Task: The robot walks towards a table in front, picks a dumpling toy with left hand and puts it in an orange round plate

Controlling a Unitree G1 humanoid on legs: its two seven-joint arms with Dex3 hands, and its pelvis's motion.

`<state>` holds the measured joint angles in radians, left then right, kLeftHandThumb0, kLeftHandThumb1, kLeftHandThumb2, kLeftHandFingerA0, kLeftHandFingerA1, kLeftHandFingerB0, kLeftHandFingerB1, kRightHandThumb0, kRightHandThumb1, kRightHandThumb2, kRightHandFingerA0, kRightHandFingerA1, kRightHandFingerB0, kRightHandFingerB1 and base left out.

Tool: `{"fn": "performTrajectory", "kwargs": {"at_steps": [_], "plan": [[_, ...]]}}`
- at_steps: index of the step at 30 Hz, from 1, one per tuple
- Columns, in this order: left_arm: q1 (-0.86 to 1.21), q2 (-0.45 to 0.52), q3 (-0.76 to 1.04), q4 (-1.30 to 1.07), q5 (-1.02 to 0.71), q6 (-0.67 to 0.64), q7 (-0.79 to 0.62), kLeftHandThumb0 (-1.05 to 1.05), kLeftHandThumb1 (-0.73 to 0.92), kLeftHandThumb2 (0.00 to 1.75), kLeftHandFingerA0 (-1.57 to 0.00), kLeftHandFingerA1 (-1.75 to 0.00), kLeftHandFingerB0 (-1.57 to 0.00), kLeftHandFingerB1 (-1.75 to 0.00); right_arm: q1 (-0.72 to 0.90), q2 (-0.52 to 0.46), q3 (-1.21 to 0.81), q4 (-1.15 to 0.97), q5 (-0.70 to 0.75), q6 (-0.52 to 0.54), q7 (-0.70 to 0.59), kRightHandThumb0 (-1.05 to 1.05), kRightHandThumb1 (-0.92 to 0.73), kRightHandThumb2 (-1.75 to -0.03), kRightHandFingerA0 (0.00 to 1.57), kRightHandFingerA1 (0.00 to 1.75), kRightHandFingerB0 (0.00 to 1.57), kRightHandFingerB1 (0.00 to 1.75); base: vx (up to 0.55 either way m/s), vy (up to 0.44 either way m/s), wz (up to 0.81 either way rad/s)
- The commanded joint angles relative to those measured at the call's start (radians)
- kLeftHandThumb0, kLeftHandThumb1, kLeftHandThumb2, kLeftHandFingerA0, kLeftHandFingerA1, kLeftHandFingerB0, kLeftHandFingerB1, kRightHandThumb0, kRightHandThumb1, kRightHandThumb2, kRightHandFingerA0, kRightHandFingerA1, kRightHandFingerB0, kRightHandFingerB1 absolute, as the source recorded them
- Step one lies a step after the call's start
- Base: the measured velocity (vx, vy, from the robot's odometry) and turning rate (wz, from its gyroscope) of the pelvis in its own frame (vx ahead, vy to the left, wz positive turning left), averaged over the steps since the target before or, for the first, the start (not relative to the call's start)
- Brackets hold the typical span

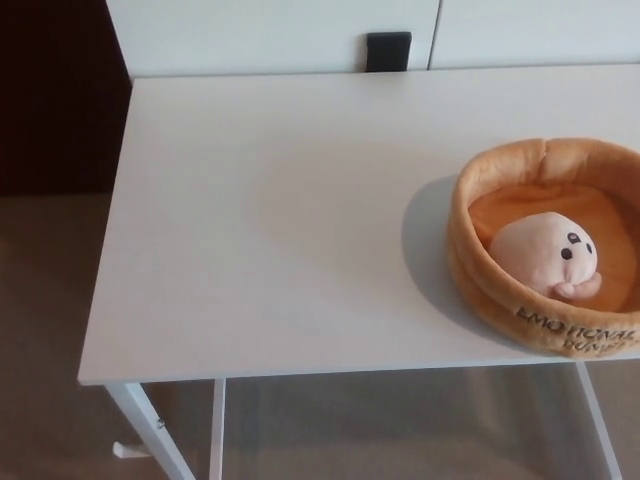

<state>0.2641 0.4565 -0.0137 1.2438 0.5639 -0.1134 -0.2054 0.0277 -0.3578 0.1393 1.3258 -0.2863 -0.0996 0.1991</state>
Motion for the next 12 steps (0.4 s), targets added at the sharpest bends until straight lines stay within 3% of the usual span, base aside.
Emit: {"fn": "performTrajectory", "kwargs": {"at_steps": [1, 2, 3, 4, 5, 6, 8, 9, 12], "plan": [[-0.002, 0.016, -0.036, 0.056, -0.037, -0.086, 0.094, -0.44, 0.75, 0.62, -0.52, -0.41, -0.37, -0.35, 0.025, -0.023, -0.015, -0.002, 0.015, 0.001, 0.018, -0.40, -0.53, -0.80, 0.52, 0.59, 0.25, 0.45, 0.00, 0.000, 0.00], [-0.010, 0.014, -0.040, 0.058, -0.038, -0.085, 0.099, -0.44, 0.75, 0.62, -0.52, -0.41, -0.37, -0.35, 0.021, -0.026, -0.017, -0.003, 0.017, -0.001, 0.028, -0.40, -0.53, -0.80, 0.52, 0.59, 0.25, 0.45, 0.00, 0.000, 0.00], [-0.011, 0.014, -0.053, 0.063, -0.036, -0.094, 0.106, -0.47, 0.77, 0.63, -0.53, -0.41, -0.38, -0.35, 0.019, -0.026, -0.012, -0.004, 0.010, 0.003, 0.030, -0.34, -0.66, -0.60, 0.59, 0.48, 0.32, 0.34, 0.00, 0.000, 0.00], [-0.011, 0.015, -0.059, 0.066, -0.036, -0.099, 0.109, -0.47, 0.77, 0.63, -0.53, -0.41, -0.38, -0.35, 0.018, -0.026, -0.010, -0.004, 0.007, 0.005, 0.030, -0.34, -0.66, -0.60, 0.59, 0.48, 0.32, 0.34, 0.00, 0.000, 0.00], [-0.010, 0.014, -0.063, 0.070, -0.045, -0.101, 0.108, -0.47, 0.77, 0.63, -0.53, -0.41, -0.38, -0.35, 0.019, -0.027, -0.001, -0.003, -0.002, 0.004, 0.027, -0.43, -0.53, -0.81, 0.54, 0.60, 0.26, 0.45, 0.00, 0.000, 0.00], [-0.009, 0.014, -0.067, 0.072, -0.049, -0.102, 0.111, -0.46, 0.75, 0.63, -0.53, -0.41, -0.40, -0.36, 0.019, -0.027, 0.001, -0.001, -0.005, 0.004, 0.028, -0.36, -0.67, -0.60, 0.60, 0.49, 0.32, 0.33, 0.00, 0.000, 0.00], [-0.011, 0.014, -0.074, 0.073, -0.052, -0.103, 0.116, -0.46, 0.75, 0.63, -0.53, -0.41, -0.40, -0.36, 0.019, -0.026, -0.001, 0.002, -0.002, 0.004, 0.029, -0.36, -0.67, -0.60, 0.60, 0.49, 0.32, 0.33, 0.00, 0.000, 0.00], [-0.014, 0.013, -0.080, 0.074, -0.054, -0.104, 0.119, -0.45, 0.75, 0.63, -0.53, -0.41, -0.40, -0.36, 0.019, -0.029, -0.001, 0.001, -0.001, 0.003, 0.030, -0.43, -0.54, -0.80, 0.54, 0.58, 0.26, 0.45, 0.00, 0.000, 0.00], [-0.017, 0.015, -0.089, 0.073, -0.062, -0.104, 0.120, -0.44, 0.75, 0.62, -0.54, -0.42, -0.41, -0.36, 0.022, -0.033, -0.005, -0.005, 0.005, 0.006, 0.034, -0.42, -0.55, -0.81, 0.52, 0.57, 0.26, 0.45, 0.00, 0.000, 0.00]]}}
